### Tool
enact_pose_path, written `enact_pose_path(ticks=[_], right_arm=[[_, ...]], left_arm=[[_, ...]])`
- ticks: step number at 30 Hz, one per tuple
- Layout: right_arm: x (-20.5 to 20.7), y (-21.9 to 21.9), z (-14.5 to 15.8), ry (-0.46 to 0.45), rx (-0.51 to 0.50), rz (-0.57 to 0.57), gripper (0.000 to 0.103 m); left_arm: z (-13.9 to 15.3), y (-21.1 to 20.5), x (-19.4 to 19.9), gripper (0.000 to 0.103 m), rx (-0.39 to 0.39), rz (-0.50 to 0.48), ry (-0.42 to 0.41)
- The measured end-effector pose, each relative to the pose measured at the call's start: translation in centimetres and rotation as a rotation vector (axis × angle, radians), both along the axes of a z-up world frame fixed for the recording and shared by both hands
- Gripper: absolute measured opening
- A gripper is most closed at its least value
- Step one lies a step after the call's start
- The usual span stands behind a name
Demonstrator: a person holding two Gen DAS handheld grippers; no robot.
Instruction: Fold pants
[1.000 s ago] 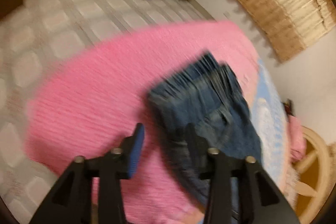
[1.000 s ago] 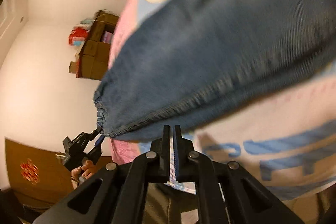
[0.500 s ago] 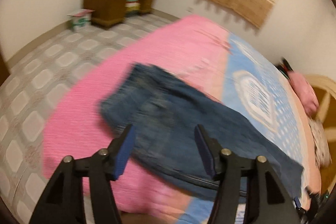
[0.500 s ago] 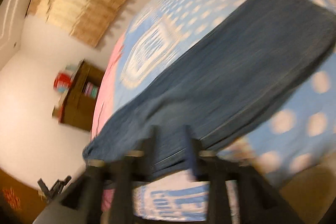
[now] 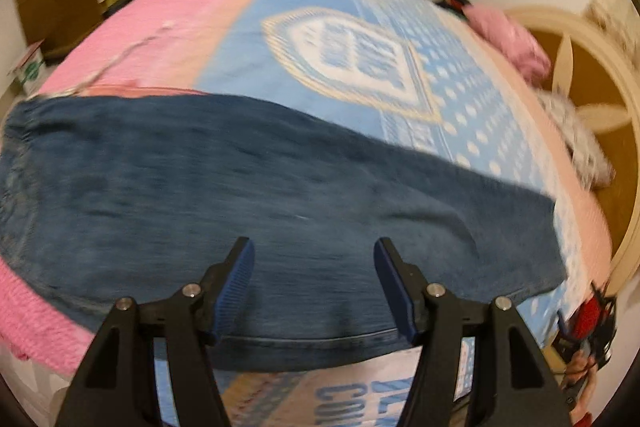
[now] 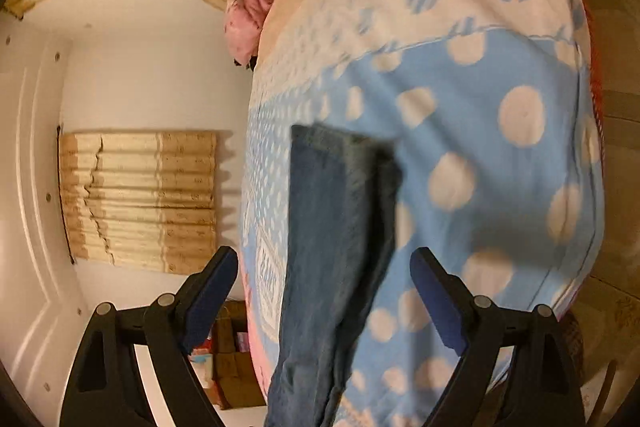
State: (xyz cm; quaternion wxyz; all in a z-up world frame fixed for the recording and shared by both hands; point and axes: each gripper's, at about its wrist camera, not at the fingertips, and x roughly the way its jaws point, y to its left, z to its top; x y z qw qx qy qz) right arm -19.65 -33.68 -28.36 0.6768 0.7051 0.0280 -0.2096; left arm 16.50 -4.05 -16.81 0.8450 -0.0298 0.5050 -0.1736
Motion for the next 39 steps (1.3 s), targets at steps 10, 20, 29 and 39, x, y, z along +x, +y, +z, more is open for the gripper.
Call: enact_pose_path(ticks=[10,20,29,39], right_arm=[[2.7,-3.2,-3.4,-0.049,-0.036,0.071,0.058],[5.4,-4.3,-2.5,-0.077,-0.148,0.151,0.054],[5.7,-4.1,-3.9,-0.027,-0.121,0.152,0.029],[7.3,-4.6,-3.1,0.045,-0.122,0.180,0.035]], left_arm=[[-3.9,-5.8,-0.2,0.064,0.069,-0.011,0.029],[-6.6,-7.1,-1.0,0.065,0.157,0.003,0.044],[-7.2,-8.1,-1.8,0.067,0.228,-0.027,0.017],[-7.5,-9.2,-1.8,0.076,0.323,-0.009,-0.012]])
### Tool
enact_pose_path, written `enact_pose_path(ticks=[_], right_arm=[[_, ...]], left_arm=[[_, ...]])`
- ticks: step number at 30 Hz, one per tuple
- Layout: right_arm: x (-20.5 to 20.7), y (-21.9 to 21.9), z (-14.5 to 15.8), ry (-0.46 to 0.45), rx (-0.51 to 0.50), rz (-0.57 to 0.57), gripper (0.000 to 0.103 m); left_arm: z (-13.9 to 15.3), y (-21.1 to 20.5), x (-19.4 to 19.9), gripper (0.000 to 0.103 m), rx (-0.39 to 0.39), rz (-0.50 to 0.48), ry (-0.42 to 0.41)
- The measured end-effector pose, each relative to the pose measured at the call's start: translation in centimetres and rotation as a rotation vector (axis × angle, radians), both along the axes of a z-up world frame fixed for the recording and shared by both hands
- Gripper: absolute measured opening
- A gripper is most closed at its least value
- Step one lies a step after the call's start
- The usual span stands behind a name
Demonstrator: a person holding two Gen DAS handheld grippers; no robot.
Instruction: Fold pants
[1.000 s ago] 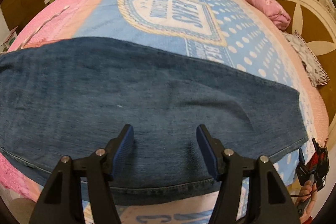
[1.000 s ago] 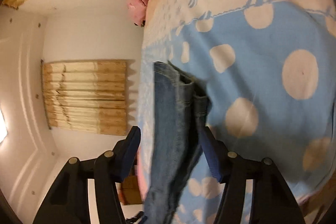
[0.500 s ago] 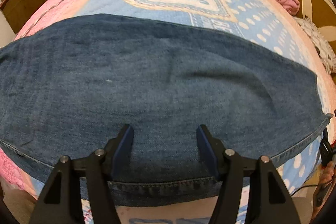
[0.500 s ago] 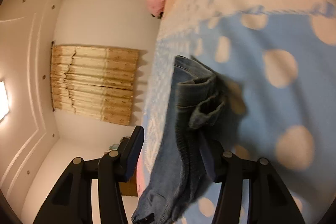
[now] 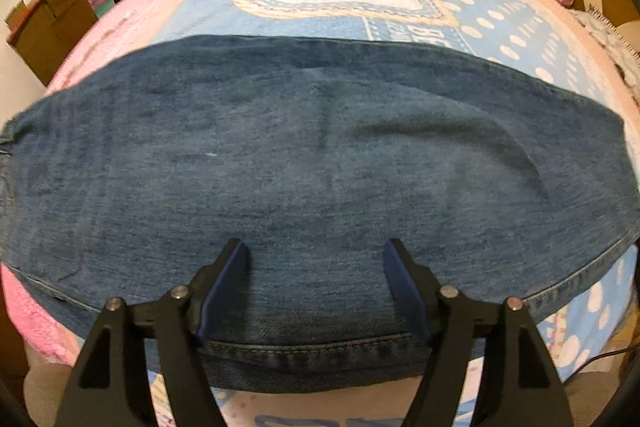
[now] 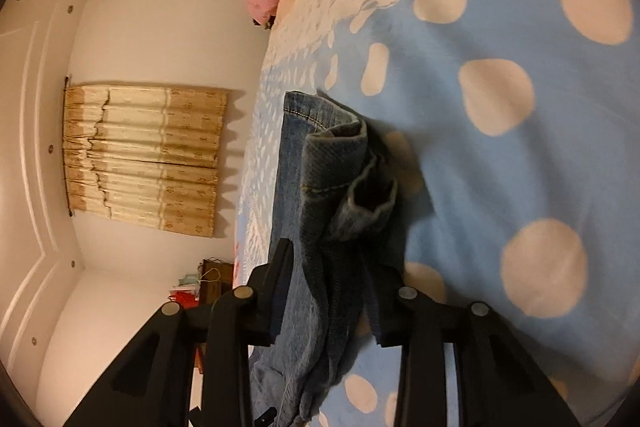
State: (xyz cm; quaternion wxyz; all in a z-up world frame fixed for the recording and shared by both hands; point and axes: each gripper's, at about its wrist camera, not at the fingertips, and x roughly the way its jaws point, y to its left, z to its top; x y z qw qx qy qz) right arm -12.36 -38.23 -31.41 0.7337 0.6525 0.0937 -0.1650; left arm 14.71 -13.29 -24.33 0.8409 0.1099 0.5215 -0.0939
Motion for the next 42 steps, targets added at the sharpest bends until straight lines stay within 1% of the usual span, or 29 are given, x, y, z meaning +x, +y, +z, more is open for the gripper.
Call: enact_pose_path(ticks=[4,6,8,10,11,13,14,15,16,18,24,26,27,29,31,32,34,35,37,40,42], right_arm=[[0.8,0.3,1.2,0.088,-0.073,0.038,0.035],[0.9,0.4,1.7,0.114,-0.072,0.050,0.035],[1.1,0.6,2.1,0.103,-0.083,0.067,0.035],[1.4,0.9,2.9,0.097,-0.139,0.077,0.034],[1.4,1.0,2.9,0.102,-0.151,0.079,0.034],[1.3,0.5,2.1,0.091,-0.108,0.053,0.035],[0.9,0.3,1.3,0.082,-0.063,0.021,0.035],[0.4,0.3,0.6,0.048,-0.038,0.011,0.034],[0.1,0.3,0.3,0.018,-0.021,0.002,0.034],[-0.1,0.2,0.0,-0.007,-0.013,-0.001,0.034],[-0.3,-0.3,-0.6,-0.035,0.046,-0.009,0.034],[-0.2,-0.3,-0.6,0.003,0.050,-0.007,0.024],[-0.4,-0.2,-0.6,0.045,0.035,-0.001,0.012],[-0.2,-0.3,-0.2,0.093,0.011,0.016,0.010],[0.0,-0.4,0.6,0.137,0.008,0.023,0.009],[0.1,-0.3,1.6,0.163,-0.015,0.024,0.009],[0.6,0.2,3.8,0.156,-0.094,0.036,0.008],[1.1,0.7,5.6,0.159,-0.153,0.049,0.007],[2.8,2.1,9.5,0.194,-0.282,0.092,0.007],[6.5,5.2,14.7,0.229,-0.461,0.198,0.007],[9.6,8.3,17.9,0.245,-0.586,0.289,0.007]], left_arm=[[0.2,-0.9,-0.7,0.076,0.070,-0.016,-0.046],[0.2,-1.2,-0.7,0.076,0.085,-0.018,-0.056],[0.1,-1.3,-0.6,0.076,0.091,-0.018,-0.056],[0.1,-1.2,-0.7,0.076,0.089,-0.018,-0.055],[0.1,-1.2,-0.7,0.076,0.083,-0.019,-0.051],[-0.1,-0.8,-0.7,0.076,0.059,-0.016,-0.037],[-0.1,-0.5,-0.7,0.077,0.043,-0.012,-0.028],[-0.2,-0.2,-0.7,0.077,0.023,-0.004,-0.017],[-0.3,0.2,-0.6,0.079,0.004,0.005,-0.006],[-0.4,0.7,-0.5,0.081,-0.020,0.017,0.005],[-0.5,0.7,-0.5,0.081,-0.014,0.012,0.009],[-0.4,0.9,-0.3,0.081,-0.024,0.012,0.027],[-0.3,1.2,0.0,0.081,-0.032,0.012,0.039],[0.1,2.1,0.0,0.081,-0.046,0.019,0.052],[0.8,3.5,0.0,0.081,-0.079,0.040,0.056],[1.4,4.2,0.0,0.081,-0.099,0.051,0.054],[2.6,6.0,0.2,0.081,-0.130,0.072,0.038],[3.0,6.6,0.3,0.081,-0.136,0.080,0.032],[4.1,8.5,0.6,0.081,-0.163,0.104,0.017],[5.7,11.4,1.0,0.081,-0.210,0.156,-0.007],[6.7,13.3,1.1,0.081,-0.235,0.188,-0.025]])
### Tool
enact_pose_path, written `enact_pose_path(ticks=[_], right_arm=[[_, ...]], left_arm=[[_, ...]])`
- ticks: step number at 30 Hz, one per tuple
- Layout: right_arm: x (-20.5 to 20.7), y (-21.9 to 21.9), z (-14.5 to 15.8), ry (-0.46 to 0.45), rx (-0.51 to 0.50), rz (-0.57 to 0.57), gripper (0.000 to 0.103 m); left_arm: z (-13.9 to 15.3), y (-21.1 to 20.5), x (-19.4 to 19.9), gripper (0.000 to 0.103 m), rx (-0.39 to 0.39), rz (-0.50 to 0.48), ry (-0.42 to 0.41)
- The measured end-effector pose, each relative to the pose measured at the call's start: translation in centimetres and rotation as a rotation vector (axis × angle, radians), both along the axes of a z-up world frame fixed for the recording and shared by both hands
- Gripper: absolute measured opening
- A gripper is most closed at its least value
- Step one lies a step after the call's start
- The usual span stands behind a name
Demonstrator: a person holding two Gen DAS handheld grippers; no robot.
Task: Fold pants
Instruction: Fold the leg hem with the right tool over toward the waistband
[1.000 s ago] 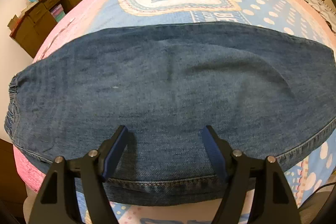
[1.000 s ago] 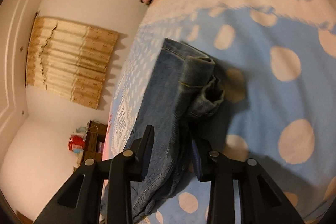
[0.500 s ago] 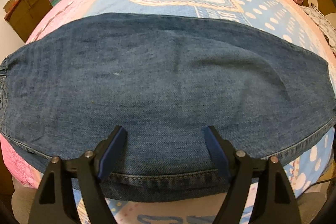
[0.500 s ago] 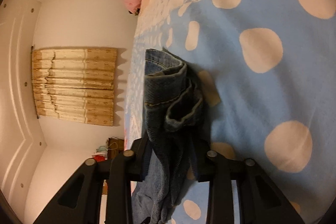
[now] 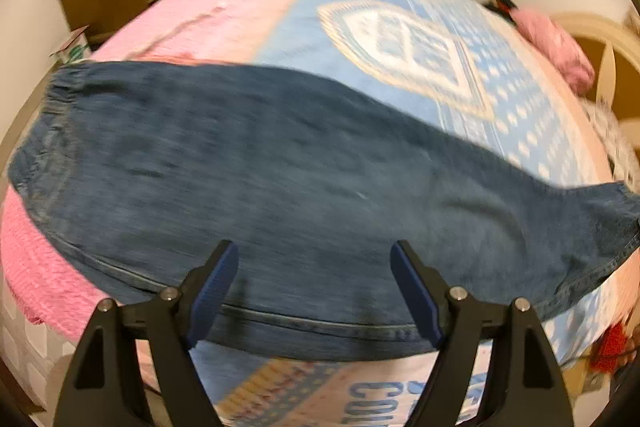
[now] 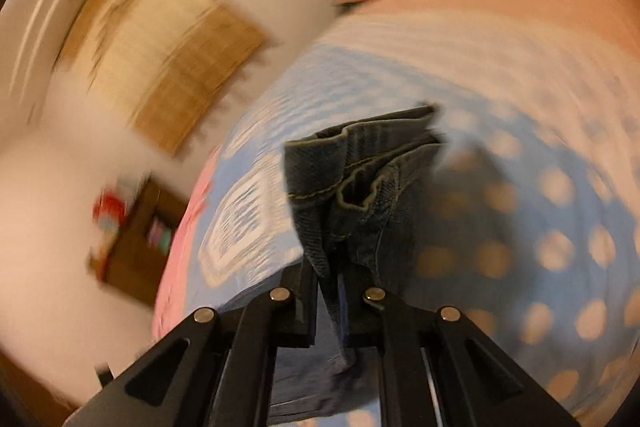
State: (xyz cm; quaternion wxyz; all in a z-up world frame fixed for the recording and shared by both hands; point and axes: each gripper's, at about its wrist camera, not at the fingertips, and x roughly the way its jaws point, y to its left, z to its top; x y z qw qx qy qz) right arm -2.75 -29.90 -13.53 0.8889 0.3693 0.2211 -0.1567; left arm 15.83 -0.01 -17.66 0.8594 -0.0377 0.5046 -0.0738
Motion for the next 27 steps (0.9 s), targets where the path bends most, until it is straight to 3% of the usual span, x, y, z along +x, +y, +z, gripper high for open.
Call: enact_pose_path(ticks=[3,7,12,17,18,20,22,25,27], right_arm=[[5.0,6.1,2.9,0.054,-0.174,0.158,0.007],[11.0,15.9,2.5,0.130,-0.322,0.368,0.007],[15.5,27.8,-3.6,0.247,-0.446,0.600,0.007],[15.2,32.1,-11.0,0.422,-0.538,0.602,0.015],[14.7,32.3,-11.4,0.420,-0.552,0.604,0.020],[14.2,32.4,-11.1,0.397,-0.537,0.637,0.044],[14.0,33.0,-11.3,0.396,-0.514,0.666,0.077],[14.1,33.3,-11.0,0.388,-0.452,0.690,0.078],[13.1,32.3,-9.6,0.304,-0.320,0.673,0.078]], left_arm=[[1.6,3.2,0.3,0.081,-0.022,0.047,-0.030],[2.5,6.7,0.2,0.081,-0.034,0.093,-0.062],[1.7,10.7,0.0,0.081,-0.037,0.148,-0.056],[0.1,13.4,0.1,0.081,-0.057,0.193,-0.024],[-0.2,13.7,0.1,0.081,-0.061,0.200,-0.019],[-0.9,13.9,0.3,0.081,-0.074,0.214,-0.006],[-1.2,13.8,0.4,0.081,-0.101,0.217,0.010],[-1.1,13.3,0.2,0.081,-0.104,0.206,0.005],[-1.0,13.1,0.1,0.081,-0.094,0.193,-0.006]])
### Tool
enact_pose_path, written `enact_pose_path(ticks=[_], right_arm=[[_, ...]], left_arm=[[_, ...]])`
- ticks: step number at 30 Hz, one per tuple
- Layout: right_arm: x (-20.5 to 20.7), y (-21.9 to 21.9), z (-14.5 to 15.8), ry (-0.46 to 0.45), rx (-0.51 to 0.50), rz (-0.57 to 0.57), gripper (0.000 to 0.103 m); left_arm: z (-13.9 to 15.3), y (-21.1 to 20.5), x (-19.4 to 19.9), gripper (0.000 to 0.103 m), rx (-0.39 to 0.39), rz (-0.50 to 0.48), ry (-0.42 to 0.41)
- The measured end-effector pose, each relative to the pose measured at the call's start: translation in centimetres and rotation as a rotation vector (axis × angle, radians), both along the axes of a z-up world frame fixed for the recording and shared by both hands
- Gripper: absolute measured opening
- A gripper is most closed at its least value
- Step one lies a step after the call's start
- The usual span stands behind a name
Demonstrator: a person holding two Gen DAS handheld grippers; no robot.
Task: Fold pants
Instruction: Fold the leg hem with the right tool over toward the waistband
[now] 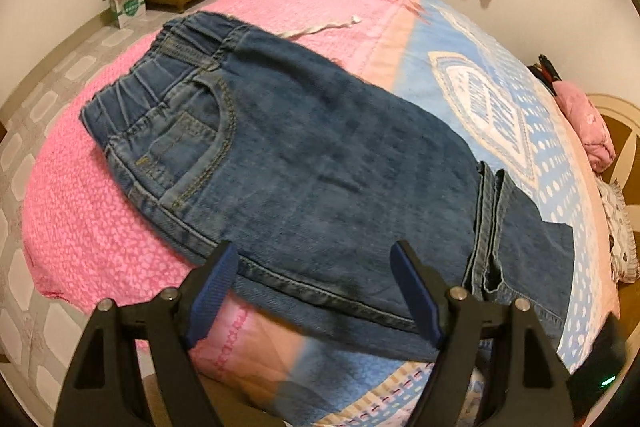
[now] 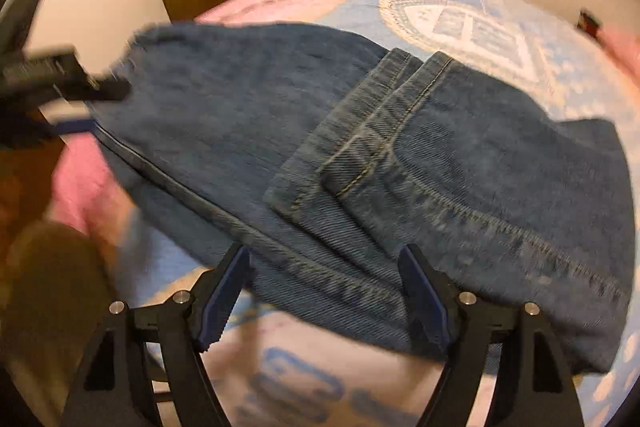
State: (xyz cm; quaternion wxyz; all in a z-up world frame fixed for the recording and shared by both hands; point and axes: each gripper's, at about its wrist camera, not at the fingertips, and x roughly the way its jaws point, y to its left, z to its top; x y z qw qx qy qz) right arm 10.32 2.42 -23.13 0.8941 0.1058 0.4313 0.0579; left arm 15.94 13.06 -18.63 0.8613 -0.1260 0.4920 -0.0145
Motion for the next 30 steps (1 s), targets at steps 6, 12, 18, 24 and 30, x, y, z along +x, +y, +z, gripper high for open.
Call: enact_pose_path(ticks=[6,12,18,24,30], right_arm=[[-0.3,-4.0,1.7,-0.040,0.035,-0.175,0.069],[0.4,0.1,1.1,-0.036,-0.056,-0.048,0.062],[3.1,1.2,-0.2,-0.042,-0.082,-0.098,0.062],[3.6,3.4,-2.1,-0.025,-0.279,-0.105,0.063],[3.9,0.0,-2.1,0.018,-0.195,-0.251,0.060]], left_arm=[[0.0,0.4,0.1,0.081,-0.005,0.007,0.000],[-0.8,0.9,0.3,0.081,0.013,0.014,0.014],[-1.2,0.6,0.3,0.081,0.081,0.004,0.002],[-1.7,1.1,0.5,0.081,0.156,0.002,0.008],[-2.5,2.5,0.4,0.081,0.111,0.022,0.015]])
